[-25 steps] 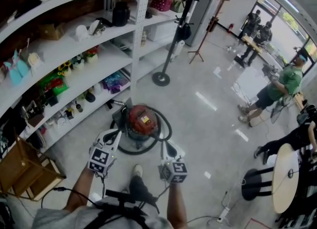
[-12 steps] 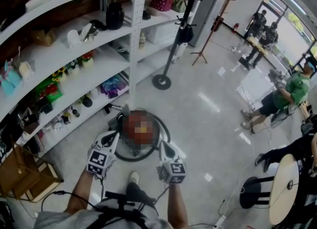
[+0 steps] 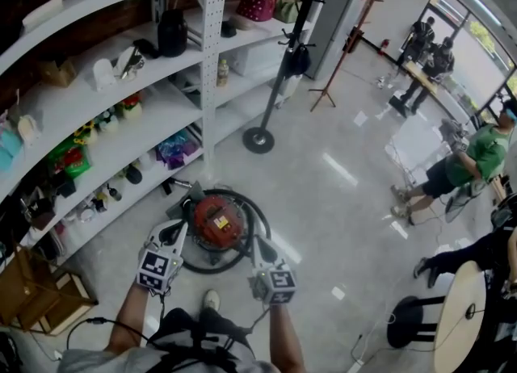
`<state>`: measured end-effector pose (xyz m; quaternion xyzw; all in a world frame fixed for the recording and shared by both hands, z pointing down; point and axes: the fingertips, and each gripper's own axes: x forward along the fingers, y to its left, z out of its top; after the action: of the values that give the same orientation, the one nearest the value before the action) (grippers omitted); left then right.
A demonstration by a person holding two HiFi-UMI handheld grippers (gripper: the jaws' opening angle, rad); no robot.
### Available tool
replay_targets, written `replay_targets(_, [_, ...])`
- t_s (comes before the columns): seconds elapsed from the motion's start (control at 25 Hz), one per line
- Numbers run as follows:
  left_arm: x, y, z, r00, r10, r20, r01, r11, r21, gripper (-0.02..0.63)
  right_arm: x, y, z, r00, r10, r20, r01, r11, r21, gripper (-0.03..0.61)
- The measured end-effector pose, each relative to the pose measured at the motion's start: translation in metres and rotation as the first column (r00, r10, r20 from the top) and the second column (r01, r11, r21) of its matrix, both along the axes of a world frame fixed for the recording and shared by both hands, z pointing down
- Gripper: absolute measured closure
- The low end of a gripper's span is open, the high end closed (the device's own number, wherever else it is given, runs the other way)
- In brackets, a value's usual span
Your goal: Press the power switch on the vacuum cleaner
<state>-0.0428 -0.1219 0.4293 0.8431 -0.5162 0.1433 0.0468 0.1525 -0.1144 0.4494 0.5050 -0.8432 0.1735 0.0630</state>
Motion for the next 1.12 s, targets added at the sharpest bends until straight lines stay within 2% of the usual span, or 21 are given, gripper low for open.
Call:
replay_targets(0.28, [0.003,-0.028,0.003,1.0,0.003,0.014,-0.003,1.0,0.004,0.607,-0.002,-0.025,0.003,1.0,-0.011,-0.006,0.011,1.0,-0.005,0.566])
replay_targets(0.6, [-0.005,-0.041,0.027,0.999,0.039,0.025,-0.038,0.999,-0.025,0.607,-0.033,-0.033,0.027,0.999,-0.03,0.013,0.031,0.998,-0.05,0.566])
replay_targets(0.76, [-0.007,-0.042,0.05,0.998,0.059,0.012,-0.058,0.997,-0.052,0.607,-0.046,-0.035,0.048,0.999,-0.043,0.006,0.044,0.995,-0.087,0.566])
replay_targets(0.92, [-0.013,-0.041,0.077,0.994,0.107,0.036,-0.104,0.991,-0.078,0.607,-0.054,-0.037,0.072,0.999,-0.048,-0.008,0.047,0.991,-0.129,0.566])
replay_targets(1.12, [-0.027,-0.044,0.109,0.995,0.094,0.038,-0.089,0.989,-0.121,0.607,-0.061,-0.043,0.1,0.997,-0.061,-0.038,0.054,0.986,-0.157,0.566])
